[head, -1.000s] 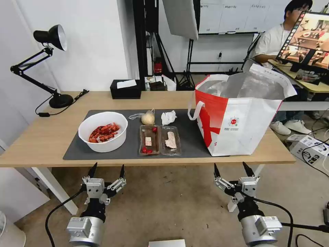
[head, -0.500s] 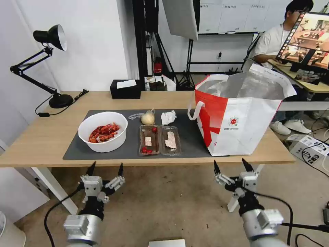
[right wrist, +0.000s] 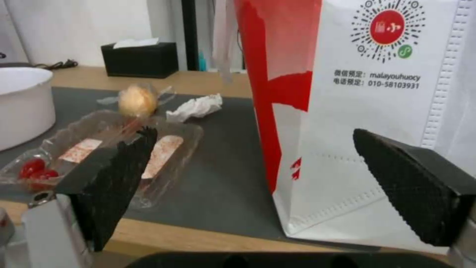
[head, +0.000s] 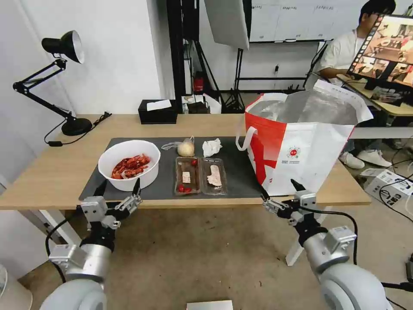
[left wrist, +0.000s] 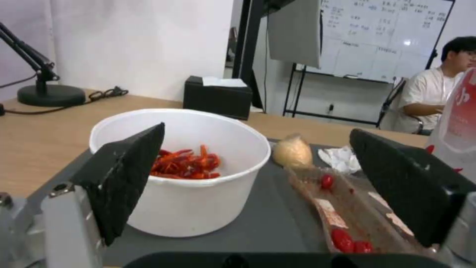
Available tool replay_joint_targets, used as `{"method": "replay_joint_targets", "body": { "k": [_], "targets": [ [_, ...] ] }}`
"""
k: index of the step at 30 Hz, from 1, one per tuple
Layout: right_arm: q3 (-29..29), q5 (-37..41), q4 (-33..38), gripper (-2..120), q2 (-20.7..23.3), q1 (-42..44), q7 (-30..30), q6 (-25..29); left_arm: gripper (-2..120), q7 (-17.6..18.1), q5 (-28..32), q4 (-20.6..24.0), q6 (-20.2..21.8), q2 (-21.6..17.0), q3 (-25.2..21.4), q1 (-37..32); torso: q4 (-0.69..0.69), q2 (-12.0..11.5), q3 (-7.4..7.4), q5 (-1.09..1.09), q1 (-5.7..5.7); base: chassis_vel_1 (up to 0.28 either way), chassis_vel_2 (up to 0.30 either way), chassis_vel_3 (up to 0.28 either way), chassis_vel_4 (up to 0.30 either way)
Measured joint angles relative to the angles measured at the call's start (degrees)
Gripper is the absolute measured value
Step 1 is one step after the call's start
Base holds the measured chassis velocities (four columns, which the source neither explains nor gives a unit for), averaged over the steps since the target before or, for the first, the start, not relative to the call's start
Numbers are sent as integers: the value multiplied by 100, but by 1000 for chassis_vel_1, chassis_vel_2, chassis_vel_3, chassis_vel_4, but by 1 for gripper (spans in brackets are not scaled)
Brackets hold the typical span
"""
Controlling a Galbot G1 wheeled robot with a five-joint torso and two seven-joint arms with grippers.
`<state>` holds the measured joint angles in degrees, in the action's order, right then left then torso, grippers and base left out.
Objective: Pick up the trash from the table and place it into the takeout bag.
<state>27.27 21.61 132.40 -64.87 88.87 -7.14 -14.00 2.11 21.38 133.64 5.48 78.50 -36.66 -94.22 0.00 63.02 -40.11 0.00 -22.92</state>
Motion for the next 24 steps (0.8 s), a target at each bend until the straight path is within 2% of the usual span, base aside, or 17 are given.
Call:
{"method": "replay_joint_targets", "body": {
  "k": [11, 24],
  "targets": [
    [-124, -26, -107, 100, -82, -80, -38, 26, 100, -10, 19, -70, 0, 9, 60, -1, 0, 0, 0, 0, 0, 0, 0, 0, 0],
    [-197, 20, -144, 100, 59, -193, -181, 116, 100, -34, 93, -94, 55, 67, 46, -22, 0, 0, 0, 0, 0, 0, 0, 0, 0]
  ]
}}
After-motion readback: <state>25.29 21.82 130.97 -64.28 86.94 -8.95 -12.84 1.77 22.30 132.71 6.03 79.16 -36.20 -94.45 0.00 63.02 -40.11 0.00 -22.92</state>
